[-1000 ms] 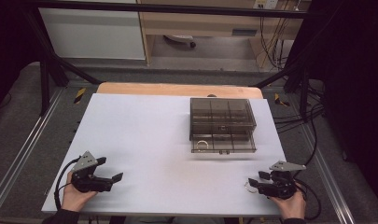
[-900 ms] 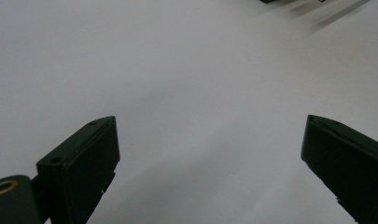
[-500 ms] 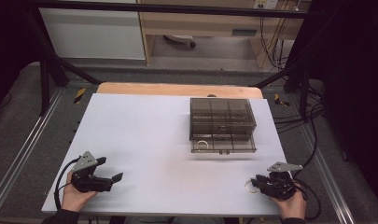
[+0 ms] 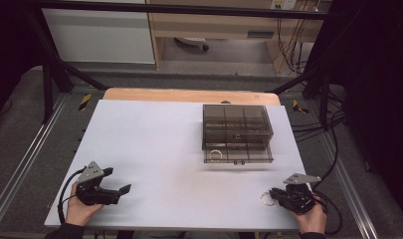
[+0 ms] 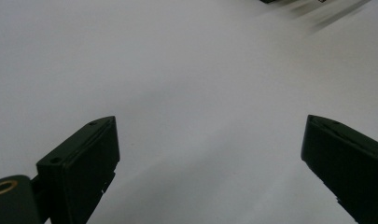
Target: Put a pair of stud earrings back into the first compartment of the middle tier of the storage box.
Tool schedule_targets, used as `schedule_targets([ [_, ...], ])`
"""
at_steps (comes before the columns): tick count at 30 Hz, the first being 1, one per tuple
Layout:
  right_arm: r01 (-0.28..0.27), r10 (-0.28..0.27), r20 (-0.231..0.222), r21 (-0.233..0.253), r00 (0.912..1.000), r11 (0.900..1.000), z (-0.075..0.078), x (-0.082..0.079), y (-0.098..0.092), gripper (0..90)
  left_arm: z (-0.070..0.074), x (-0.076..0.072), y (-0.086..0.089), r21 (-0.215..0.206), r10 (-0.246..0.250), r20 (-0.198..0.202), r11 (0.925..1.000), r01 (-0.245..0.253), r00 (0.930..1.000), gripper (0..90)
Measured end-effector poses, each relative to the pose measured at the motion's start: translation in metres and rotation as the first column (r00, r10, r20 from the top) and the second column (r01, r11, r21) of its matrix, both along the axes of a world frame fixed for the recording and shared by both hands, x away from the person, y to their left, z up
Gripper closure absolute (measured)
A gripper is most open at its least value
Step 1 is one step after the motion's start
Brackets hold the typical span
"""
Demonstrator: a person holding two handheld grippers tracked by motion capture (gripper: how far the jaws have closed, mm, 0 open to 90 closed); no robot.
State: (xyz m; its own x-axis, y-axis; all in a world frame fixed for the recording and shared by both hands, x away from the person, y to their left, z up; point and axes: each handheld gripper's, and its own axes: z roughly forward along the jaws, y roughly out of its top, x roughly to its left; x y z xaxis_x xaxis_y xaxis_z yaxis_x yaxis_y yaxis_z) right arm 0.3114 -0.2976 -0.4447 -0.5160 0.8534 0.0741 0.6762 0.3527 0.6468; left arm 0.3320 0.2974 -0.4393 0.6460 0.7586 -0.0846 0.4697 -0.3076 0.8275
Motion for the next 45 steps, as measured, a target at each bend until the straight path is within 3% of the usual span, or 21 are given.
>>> schedule_targets([
  [20, 0.007, -0.007, 0.009, -0.018, 0.9999, 1.000, 0.001, 0.001, 0.002, 86.3, 0.000, 0.000, 0.000, 0.001, 0.000, 0.001, 1.0000, 0.000, 1.0000, 4.5],
  [45, -0.014, 0.011, 0.074, 0.039, 0.9972, 0.999, 0.017, 0.007, 0.011, 86.4, -0.001, 0.000, -0.001, 0.001, 0.001, -0.001, 1.0000, -0.001, 1.0000, 4.4],
])
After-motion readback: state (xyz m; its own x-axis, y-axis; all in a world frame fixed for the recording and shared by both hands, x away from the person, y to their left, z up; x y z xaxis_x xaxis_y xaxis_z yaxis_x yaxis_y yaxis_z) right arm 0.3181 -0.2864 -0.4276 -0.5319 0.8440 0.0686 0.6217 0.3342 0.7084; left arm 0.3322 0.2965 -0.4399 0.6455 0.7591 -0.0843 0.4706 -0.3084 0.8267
